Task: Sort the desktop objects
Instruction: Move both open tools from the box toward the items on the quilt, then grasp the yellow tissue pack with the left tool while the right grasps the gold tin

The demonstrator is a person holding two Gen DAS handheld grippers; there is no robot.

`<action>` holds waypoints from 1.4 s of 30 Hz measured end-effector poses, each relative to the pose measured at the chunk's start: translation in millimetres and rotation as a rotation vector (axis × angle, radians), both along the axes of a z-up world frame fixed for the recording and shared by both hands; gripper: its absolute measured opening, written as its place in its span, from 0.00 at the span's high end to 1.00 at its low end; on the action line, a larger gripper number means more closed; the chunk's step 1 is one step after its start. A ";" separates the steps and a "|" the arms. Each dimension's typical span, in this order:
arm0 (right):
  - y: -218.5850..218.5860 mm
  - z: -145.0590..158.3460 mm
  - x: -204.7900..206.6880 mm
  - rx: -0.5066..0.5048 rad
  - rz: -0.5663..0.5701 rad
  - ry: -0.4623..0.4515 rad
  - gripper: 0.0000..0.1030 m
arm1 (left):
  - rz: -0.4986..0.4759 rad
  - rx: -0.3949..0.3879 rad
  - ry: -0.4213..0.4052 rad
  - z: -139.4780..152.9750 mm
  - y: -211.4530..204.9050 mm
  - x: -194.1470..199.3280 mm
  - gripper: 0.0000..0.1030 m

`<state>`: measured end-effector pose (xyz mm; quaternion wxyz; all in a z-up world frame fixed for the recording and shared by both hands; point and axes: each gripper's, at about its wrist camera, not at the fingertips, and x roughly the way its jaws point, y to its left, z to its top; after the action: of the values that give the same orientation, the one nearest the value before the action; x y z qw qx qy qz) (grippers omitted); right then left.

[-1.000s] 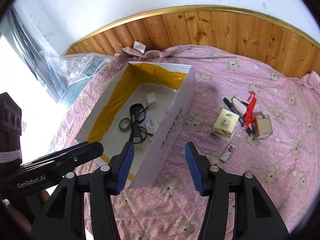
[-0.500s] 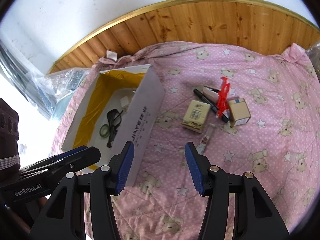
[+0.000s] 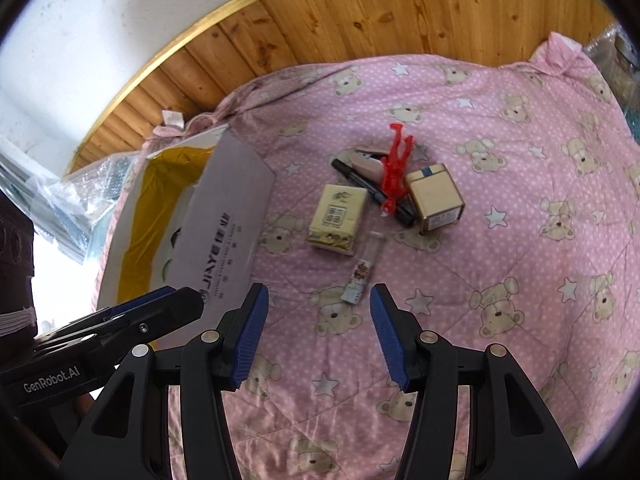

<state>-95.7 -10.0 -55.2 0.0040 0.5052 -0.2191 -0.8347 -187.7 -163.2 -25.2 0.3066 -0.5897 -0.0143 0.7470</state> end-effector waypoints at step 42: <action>96.5 -101.0 -105.4 0.047 -0.036 -0.144 0.42 | -0.024 -0.156 -0.158 -144.1 110.3 -94.9 0.38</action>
<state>-201.1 86.5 -156.3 -0.0386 0.5598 -0.2082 -0.8011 -282.7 -52.9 -169.4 0.2666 -0.6691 0.0270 0.6932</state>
